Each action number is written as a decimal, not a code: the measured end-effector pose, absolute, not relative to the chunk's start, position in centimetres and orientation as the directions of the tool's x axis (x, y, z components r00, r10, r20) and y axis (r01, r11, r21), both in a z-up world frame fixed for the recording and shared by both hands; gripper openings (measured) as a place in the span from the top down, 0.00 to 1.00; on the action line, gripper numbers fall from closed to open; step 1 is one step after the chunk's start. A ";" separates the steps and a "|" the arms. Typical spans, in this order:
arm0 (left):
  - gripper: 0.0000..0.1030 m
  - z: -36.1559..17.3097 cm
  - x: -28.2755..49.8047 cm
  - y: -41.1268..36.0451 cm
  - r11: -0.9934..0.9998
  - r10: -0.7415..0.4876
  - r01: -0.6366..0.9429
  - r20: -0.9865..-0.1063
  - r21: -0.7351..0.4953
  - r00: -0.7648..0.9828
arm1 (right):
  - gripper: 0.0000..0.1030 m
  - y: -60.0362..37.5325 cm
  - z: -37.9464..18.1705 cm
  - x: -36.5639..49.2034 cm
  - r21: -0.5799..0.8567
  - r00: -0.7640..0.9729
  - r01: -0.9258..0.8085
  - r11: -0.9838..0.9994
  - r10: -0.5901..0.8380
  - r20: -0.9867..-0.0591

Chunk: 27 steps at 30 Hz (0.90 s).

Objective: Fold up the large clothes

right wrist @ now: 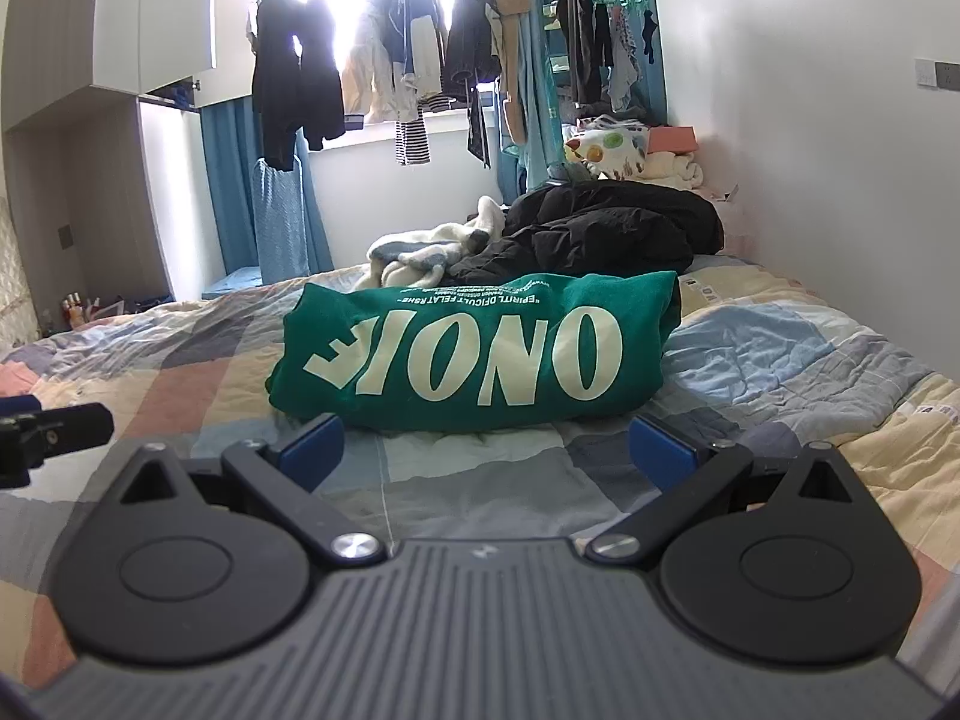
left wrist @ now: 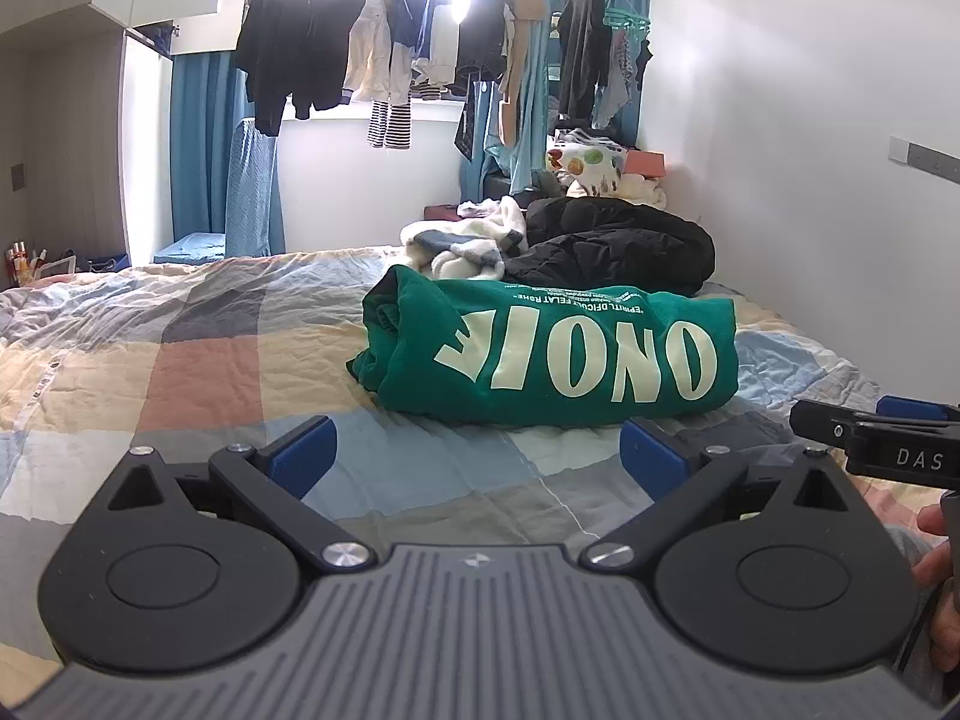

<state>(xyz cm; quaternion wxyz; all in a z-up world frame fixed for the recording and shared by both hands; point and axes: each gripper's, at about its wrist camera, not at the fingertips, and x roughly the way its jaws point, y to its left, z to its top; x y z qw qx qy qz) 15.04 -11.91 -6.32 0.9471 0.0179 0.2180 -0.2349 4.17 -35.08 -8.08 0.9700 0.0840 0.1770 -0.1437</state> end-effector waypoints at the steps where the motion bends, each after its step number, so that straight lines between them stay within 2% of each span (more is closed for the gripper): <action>1: 0.01 -6.3 15.0 -11.9 0.889 -0.438 0.453 -0.421 -0.070 0.794 | 0.00 -35.1 -8.1 4.2 0.111 0.896 0.310 0.944 -0.250 -0.368; 27: 0.01 -6.5 15.4 -12.2 0.892 -0.429 0.448 -0.438 -0.064 0.790 | 0.00 -35.0 -8.2 4.2 0.091 0.889 0.325 0.941 -0.270 -0.370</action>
